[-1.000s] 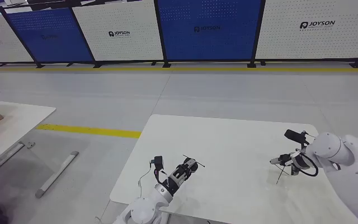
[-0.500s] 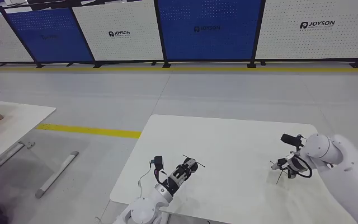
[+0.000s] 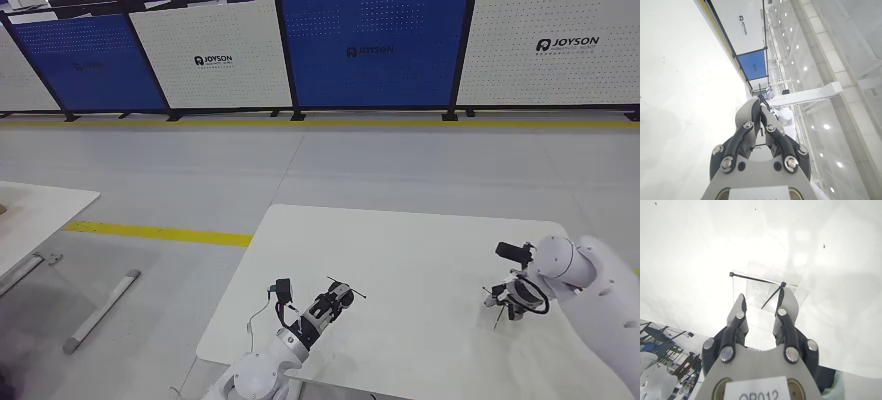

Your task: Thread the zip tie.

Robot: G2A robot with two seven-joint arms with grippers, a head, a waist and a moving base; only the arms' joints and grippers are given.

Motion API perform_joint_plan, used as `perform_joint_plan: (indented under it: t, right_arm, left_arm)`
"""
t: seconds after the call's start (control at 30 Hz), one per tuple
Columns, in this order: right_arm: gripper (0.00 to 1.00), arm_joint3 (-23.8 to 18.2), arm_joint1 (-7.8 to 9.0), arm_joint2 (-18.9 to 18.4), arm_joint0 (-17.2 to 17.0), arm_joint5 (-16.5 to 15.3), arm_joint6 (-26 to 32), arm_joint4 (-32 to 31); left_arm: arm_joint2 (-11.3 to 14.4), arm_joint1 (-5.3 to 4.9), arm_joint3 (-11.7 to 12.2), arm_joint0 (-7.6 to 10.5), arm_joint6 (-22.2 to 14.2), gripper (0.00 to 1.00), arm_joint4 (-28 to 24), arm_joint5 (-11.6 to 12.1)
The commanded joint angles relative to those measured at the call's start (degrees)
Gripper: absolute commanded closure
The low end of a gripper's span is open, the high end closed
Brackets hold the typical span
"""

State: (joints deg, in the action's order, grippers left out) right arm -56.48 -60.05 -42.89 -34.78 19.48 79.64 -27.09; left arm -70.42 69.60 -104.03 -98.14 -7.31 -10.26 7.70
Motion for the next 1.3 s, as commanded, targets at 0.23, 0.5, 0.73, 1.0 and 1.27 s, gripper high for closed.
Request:
perform_joint_plan:
  t: [0.23,0.5,0.73,1.0,1.27]
  right_arm:
    - [0.61,2.9,-0.85,2.9,1.9,0.0,0.0,1.1]
    - [0.68,5.7,-1.73,5.6,3.7,0.0,0.0,2.2]
    - [0.85,7.6,-2.39,8.2,5.1,0.0,0.0,3.6]
    - [1.00,9.4,-2.96,10.9,6.8,0.0,0.0,6.1]
    - [1.00,7.5,-1.61,10.9,7.1,0.0,0.0,8.1]
  left_arm:
    - [0.0,0.00,0.0,0.00,0.0,1.00,0.0,0.0]
    - [0.0,0.00,0.0,0.00,0.0,1.00,0.0,0.0]
    - [0.0,0.00,0.0,0.00,0.0,1.00,0.0,0.0]
    - [0.0,0.00,0.0,0.00,0.0,1.00,0.0,0.0]
    - [0.0,0.00,0.0,0.00,0.0,1.00,0.0,0.0]
